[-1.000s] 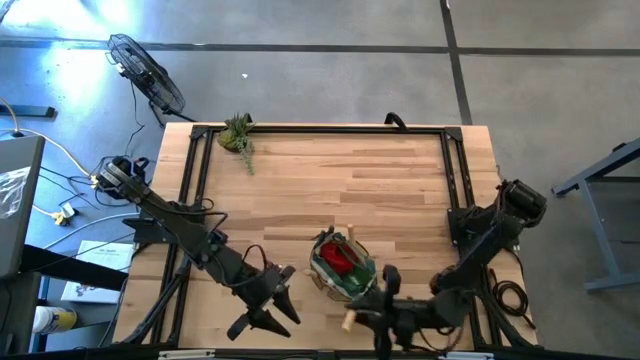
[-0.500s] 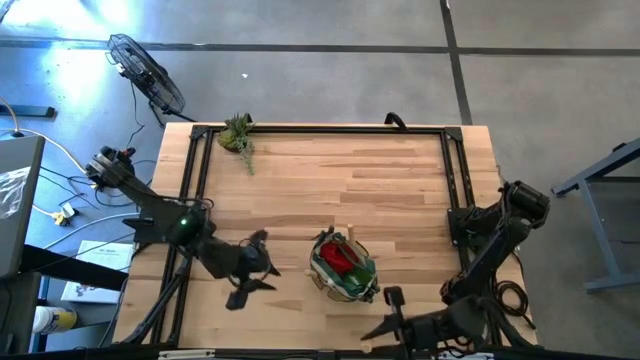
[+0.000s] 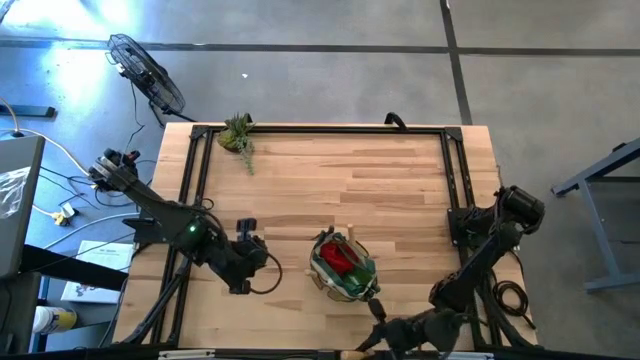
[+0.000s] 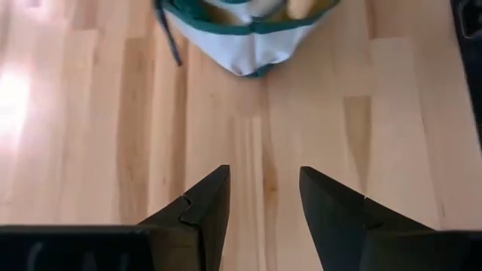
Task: Pick & Place Garden tools in Gardening bag
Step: Put the trowel into the light brown gardening bag
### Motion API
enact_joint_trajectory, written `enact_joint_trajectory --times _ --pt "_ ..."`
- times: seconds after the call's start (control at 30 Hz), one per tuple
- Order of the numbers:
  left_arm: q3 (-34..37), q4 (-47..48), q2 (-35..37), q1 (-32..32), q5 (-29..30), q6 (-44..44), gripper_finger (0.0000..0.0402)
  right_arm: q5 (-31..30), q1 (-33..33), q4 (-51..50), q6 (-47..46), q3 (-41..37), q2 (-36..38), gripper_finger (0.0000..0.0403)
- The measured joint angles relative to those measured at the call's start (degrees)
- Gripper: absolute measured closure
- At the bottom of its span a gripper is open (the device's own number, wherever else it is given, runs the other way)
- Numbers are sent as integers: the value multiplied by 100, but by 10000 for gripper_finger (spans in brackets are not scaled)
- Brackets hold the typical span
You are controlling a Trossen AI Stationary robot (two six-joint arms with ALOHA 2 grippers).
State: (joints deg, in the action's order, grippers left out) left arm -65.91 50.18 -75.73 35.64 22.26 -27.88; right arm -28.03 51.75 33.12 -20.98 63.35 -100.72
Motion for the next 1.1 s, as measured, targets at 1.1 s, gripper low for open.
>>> enact_joint_trajectory --times 1.1 --pt "0 -108 -316 2 -485 -236 249 1738 -1364 -1819 -435 4 -303 344"
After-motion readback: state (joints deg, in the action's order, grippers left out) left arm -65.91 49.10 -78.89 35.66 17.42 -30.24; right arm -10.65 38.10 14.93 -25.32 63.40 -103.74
